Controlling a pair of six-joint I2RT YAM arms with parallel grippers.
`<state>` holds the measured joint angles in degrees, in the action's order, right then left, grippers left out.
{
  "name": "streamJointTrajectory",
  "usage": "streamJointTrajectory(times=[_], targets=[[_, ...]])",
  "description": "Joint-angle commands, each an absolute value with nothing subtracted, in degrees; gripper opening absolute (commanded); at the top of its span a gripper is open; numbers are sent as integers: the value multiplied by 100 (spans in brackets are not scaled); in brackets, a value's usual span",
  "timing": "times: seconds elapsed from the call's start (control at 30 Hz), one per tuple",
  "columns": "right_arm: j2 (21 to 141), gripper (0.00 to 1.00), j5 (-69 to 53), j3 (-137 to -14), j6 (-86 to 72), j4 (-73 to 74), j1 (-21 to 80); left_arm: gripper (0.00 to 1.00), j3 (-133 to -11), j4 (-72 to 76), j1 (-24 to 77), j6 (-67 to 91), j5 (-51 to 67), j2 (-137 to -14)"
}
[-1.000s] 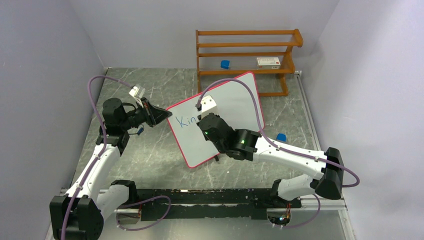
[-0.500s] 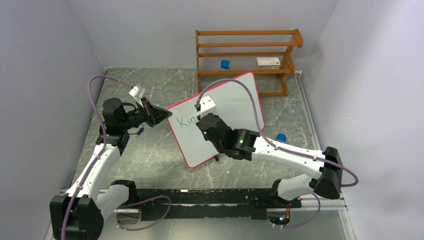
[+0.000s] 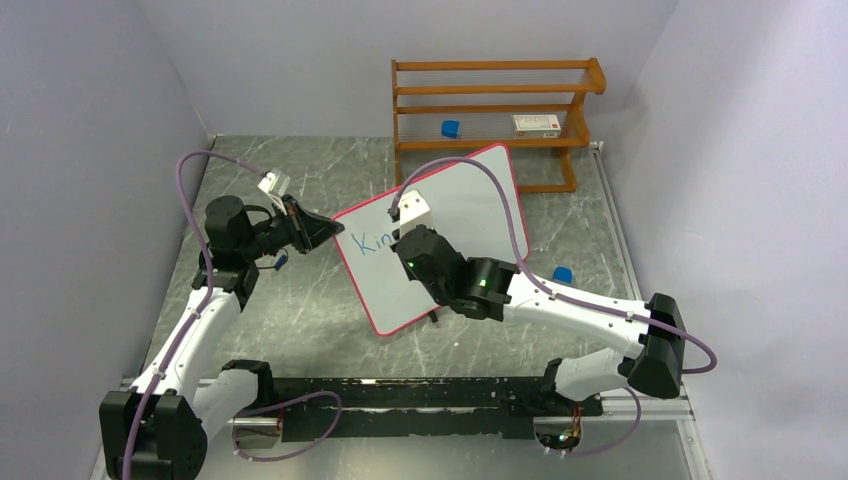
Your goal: Write a sentence on the whiteboard
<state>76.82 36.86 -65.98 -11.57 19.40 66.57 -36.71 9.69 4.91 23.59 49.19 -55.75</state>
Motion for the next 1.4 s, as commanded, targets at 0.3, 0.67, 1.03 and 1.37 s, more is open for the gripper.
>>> streamJointTrajectory(times=[0.3, 0.67, 1.03, 1.37], targets=[[7697, 0, 3420, -6714, -1158, 1907, 6620, 5, -3656, 749, 483, 2074, 4826, -5671], [7670, 0, 3387, -6619, -1333, 2286, 6619, 5, -3657, 749, 483, 2082, 4836, -5677], [7690, 0, 3656, -6650, -1310, 2353, 6618, 5, -3654, 751, 483, 2074, 4830, -5672], [7711, 0, 3773, -6683, -1276, 2287, 6600, 5, -3656, 759, 483, 2083, 4846, -5684]])
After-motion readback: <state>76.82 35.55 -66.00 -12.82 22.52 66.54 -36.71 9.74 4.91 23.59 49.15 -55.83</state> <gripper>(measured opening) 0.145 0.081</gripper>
